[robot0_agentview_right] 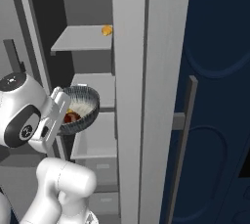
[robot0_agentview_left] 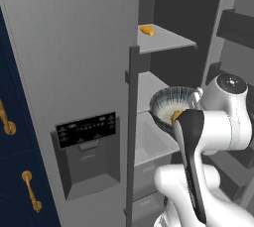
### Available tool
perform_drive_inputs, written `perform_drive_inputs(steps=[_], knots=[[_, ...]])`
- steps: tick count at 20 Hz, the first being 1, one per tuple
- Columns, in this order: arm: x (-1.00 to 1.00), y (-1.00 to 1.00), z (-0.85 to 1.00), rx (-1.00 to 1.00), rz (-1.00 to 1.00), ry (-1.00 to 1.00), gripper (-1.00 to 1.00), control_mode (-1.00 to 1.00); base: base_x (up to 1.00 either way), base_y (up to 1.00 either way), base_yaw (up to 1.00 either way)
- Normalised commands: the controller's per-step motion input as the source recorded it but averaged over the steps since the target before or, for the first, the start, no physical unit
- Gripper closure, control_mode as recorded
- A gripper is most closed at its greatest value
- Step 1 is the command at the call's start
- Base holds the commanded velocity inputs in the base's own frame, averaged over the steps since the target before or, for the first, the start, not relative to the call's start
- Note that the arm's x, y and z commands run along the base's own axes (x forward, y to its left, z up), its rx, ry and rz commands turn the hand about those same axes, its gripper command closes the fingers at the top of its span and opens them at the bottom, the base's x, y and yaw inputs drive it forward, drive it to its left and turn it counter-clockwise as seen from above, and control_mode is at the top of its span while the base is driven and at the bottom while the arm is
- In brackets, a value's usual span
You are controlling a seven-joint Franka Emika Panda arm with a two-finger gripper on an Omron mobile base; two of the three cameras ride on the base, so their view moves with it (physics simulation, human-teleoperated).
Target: Pick the chicken drumstick and squash from their plates and place them in the bowl. Then put the bowl in the fridge.
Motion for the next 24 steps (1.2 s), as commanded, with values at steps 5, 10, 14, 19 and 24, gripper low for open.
perform_drive_inputs(steps=[5, 10, 14, 19, 24], knots=[[0.00, 0.00, 0.00, 0.00, 0.00, 0.00, 1.00, 1.00, 0.20, 0.00, 0.02], [0.10, 0.00, 0.00, 0.00, 0.10, -0.06, 1.00, -1.00, 0.12, 0.00, 0.06], [0.30, -0.04, 0.00, 0.00, 0.32, -0.13, 1.00, -1.00, 0.00, 0.00, 0.00], [0.68, 0.00, -0.02, 0.00, -0.03, 0.00, 1.00, -1.00, 0.00, 0.00, 0.00], [0.40, -0.02, -0.22, 0.09, -0.19, 0.00, 1.00, -1.00, 0.00, 0.00, 0.00]])
